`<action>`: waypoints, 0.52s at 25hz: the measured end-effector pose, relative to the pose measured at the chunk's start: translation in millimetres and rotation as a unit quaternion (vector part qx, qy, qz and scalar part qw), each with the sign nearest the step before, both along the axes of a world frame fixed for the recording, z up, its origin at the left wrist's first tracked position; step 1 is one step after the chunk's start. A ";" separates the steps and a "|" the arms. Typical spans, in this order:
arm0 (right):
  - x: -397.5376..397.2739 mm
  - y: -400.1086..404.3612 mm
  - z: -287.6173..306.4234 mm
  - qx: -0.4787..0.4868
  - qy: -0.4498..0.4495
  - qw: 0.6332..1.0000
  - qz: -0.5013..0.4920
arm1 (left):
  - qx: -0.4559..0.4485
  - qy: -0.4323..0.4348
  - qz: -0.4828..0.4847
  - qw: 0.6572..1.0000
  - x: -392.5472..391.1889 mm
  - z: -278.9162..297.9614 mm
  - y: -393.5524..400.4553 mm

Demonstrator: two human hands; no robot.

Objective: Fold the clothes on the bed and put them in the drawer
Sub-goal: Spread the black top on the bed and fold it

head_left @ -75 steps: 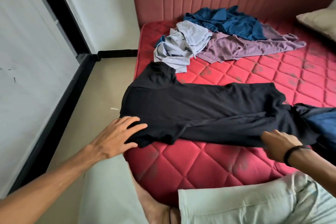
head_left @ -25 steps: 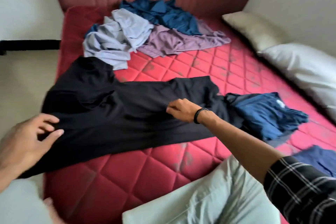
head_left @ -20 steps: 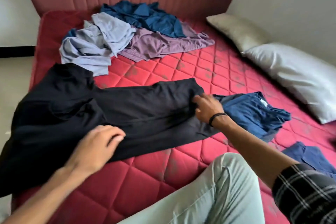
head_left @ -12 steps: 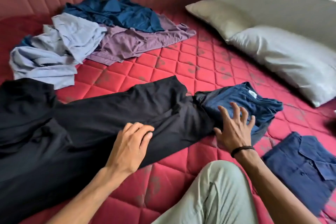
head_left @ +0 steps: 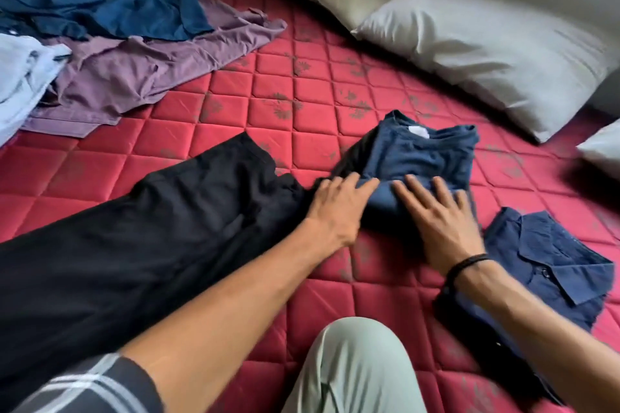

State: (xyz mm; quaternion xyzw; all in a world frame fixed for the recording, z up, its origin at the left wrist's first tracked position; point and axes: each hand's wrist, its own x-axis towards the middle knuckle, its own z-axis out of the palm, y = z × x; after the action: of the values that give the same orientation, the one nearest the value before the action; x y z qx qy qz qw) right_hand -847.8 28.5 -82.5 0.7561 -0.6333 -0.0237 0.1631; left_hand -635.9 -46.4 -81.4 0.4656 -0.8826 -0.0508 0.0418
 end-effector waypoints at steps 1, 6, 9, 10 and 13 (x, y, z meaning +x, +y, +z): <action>-23.6 2.4 6.1 0.019 0.006 1.000 0.008 | 0.015 0.029 -0.007 0.999 -14.8 -3.4 7.6; -1.7 9.3 55.0 0.107 -0.131 0.985 0.031 | 0.113 0.259 -0.029 0.959 26.7 24.2 -16.3; 96.0 4.3 55.6 0.131 -0.303 0.944 -0.021 | -0.014 0.146 0.240 0.960 138.7 16.9 -86.1; 124.1 1.4 46.4 0.186 -0.321 0.927 -0.060 | 0.016 0.073 0.335 0.939 178.1 11.9 -99.3; 158.8 -12.4 14.4 0.217 -0.422 0.869 -0.140 | 0.120 0.096 0.387 0.909 224.5 8.3 -115.3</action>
State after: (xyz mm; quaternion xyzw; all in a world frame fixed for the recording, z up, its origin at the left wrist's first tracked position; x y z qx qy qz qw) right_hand -689.1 16.1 -68.0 0.6142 -0.7197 0.1378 -0.2929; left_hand -411.3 -161.7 -73.1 0.7652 -0.6118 -0.1809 0.0865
